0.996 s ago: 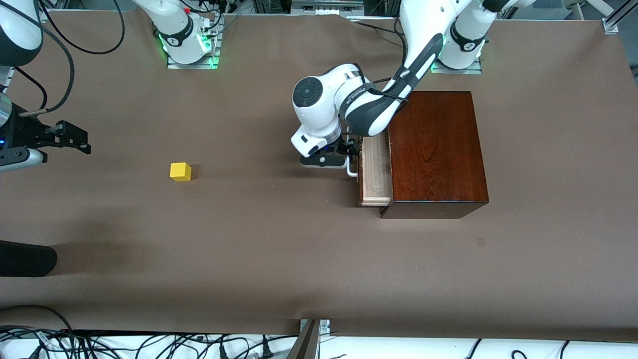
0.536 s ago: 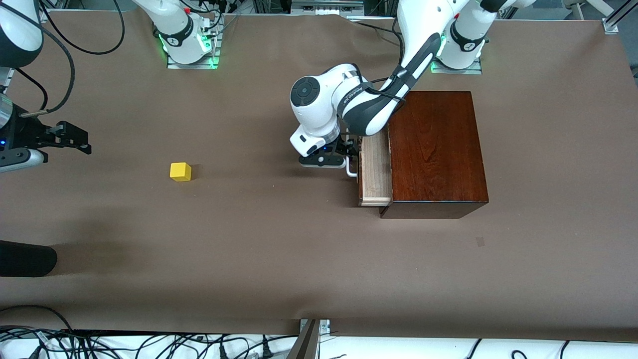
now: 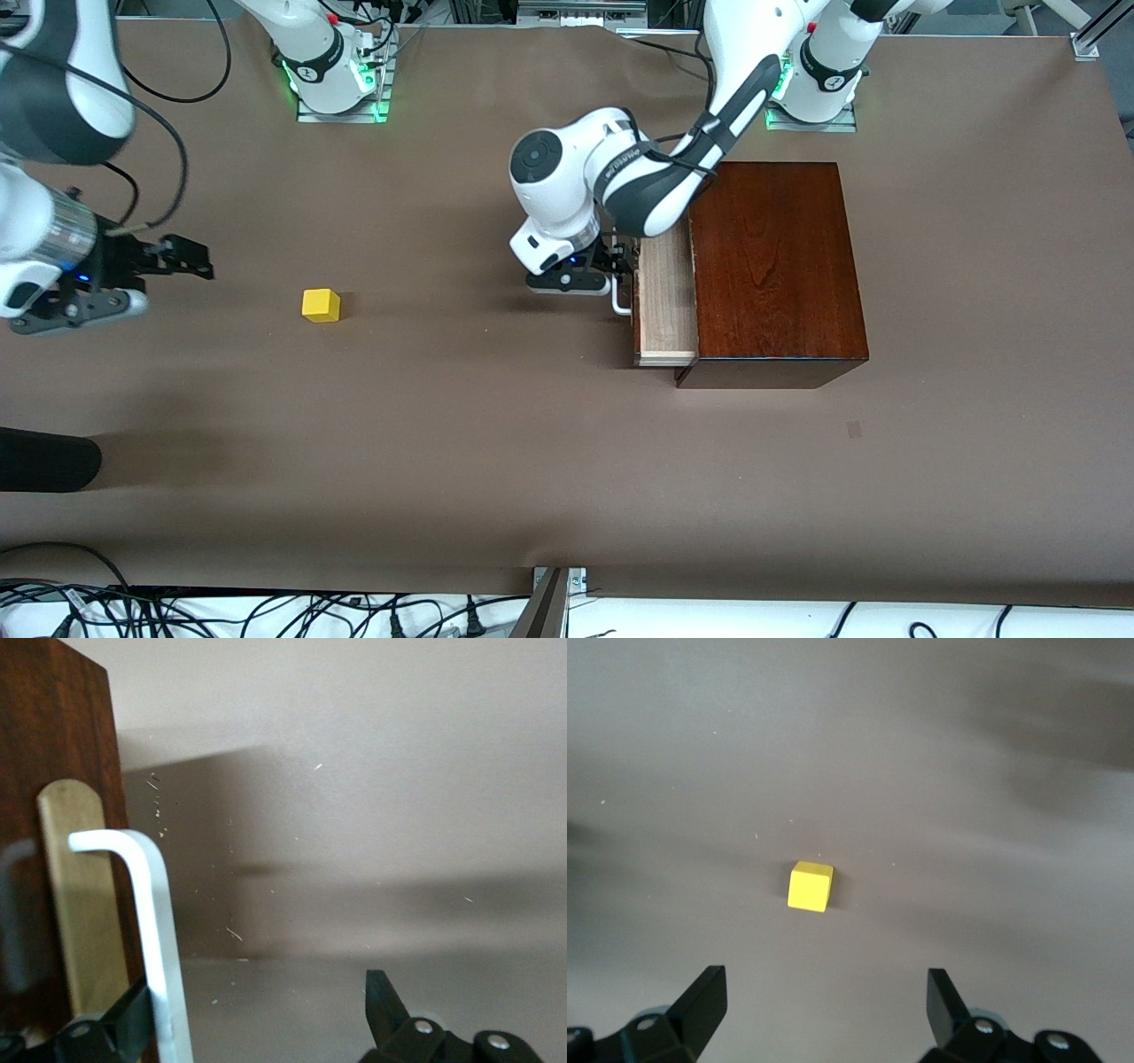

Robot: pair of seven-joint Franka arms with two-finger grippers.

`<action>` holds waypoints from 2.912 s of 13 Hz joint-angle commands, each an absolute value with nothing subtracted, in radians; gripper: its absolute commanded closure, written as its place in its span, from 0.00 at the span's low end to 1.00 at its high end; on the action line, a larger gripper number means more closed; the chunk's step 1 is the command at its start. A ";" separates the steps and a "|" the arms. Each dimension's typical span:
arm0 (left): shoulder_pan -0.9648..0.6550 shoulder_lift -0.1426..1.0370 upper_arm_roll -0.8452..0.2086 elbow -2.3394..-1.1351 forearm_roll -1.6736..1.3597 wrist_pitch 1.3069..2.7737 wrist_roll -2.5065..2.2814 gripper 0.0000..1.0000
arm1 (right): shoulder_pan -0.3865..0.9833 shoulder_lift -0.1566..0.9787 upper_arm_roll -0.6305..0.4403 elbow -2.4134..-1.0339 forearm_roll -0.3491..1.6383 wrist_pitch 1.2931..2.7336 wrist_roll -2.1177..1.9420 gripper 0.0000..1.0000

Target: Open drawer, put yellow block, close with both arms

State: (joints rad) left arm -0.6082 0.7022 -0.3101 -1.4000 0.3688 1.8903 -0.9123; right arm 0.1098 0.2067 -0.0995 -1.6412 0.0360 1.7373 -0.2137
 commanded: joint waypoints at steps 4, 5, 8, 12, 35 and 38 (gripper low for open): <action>-0.627 0.693 -0.322 -1.277 0.371 1.748 -0.897 0.00 | 0.176 0.193 -0.098 -1.912 0.052 2.033 -0.094 0.00; -0.623 0.677 -0.327 -1.238 0.368 1.686 -0.876 0.00 | 0.179 0.198 -0.098 -1.957 0.052 2.095 -0.078 0.00; -0.589 0.621 -0.321 -1.174 0.351 1.515 -0.805 0.00 | 0.179 0.236 -0.098 -2.052 0.055 2.244 -0.065 0.00; -0.366 0.497 -0.330 -1.175 0.220 1.459 -0.663 0.00 | 0.179 0.284 -0.092 -2.161 0.081 2.426 -0.038 0.00; -0.023 -0.008 -0.031 -1.663 0.017 1.698 -0.002 0.00 | 0.181 0.245 -0.032 -2.033 0.092 2.214 -0.136 1.00; -0.023 -0.006 -0.035 -1.655 0.017 1.692 -0.002 0.00 | 0.189 0.255 0.032 -1.843 0.091 2.015 -0.130 1.00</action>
